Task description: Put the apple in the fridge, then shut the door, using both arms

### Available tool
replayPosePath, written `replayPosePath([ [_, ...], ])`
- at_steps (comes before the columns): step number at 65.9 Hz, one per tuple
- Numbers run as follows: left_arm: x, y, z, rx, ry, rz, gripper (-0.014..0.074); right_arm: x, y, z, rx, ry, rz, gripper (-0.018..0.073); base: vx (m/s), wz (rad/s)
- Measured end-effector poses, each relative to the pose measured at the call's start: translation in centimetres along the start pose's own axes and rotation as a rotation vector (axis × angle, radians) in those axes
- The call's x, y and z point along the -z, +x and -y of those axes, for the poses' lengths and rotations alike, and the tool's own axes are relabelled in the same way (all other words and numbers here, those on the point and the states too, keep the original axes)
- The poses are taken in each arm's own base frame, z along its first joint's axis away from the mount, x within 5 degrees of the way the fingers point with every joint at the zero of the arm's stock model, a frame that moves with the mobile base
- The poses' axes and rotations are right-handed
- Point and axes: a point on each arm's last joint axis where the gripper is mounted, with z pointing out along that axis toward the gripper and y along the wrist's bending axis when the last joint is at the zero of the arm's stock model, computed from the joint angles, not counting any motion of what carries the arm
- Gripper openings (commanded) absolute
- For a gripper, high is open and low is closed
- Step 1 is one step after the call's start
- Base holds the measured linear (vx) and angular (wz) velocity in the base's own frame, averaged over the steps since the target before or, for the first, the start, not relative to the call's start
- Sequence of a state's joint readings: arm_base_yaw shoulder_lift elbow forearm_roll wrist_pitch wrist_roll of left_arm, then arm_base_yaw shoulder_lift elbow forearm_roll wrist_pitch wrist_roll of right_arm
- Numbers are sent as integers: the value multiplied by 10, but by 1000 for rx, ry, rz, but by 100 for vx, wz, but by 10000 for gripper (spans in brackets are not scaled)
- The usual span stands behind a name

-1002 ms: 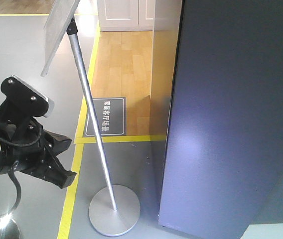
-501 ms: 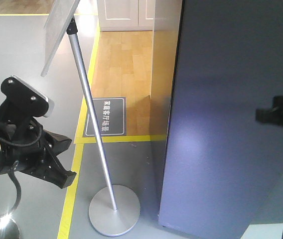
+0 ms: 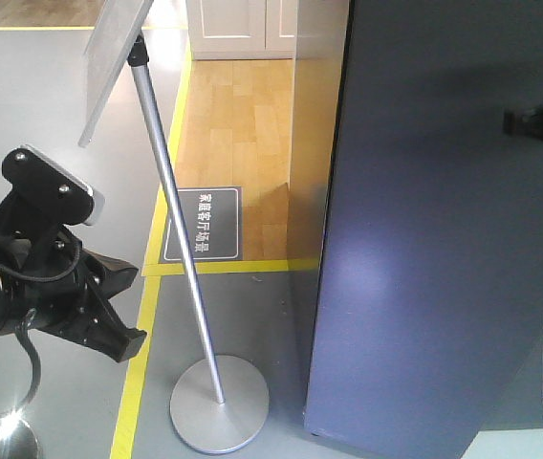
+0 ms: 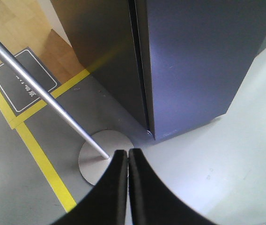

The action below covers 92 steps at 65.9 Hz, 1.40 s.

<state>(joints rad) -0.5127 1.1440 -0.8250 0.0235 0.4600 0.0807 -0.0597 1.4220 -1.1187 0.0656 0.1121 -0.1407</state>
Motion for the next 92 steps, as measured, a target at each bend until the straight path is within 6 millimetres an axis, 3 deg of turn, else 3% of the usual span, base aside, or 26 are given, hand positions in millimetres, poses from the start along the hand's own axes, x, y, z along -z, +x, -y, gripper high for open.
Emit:
replayPosePath([
  [22, 0, 0, 0, 0, 0, 0, -6, -48, -28, 1, 19, -4, 15, -3, 0, 0],
  [45, 0, 0, 0, 1, 0, 0, -6, -101, -37, 6, 26, 11, 51, -3, 0, 0],
  [81, 0, 0, 0, 1, 0, 0, -6, -100, -36, 5, 22, 0, 2, -3, 0, 0],
  [92, 0, 0, 0, 1, 0, 0, -6, -83, -35, 2, 10, -28, -119, -3, 0, 0],
])
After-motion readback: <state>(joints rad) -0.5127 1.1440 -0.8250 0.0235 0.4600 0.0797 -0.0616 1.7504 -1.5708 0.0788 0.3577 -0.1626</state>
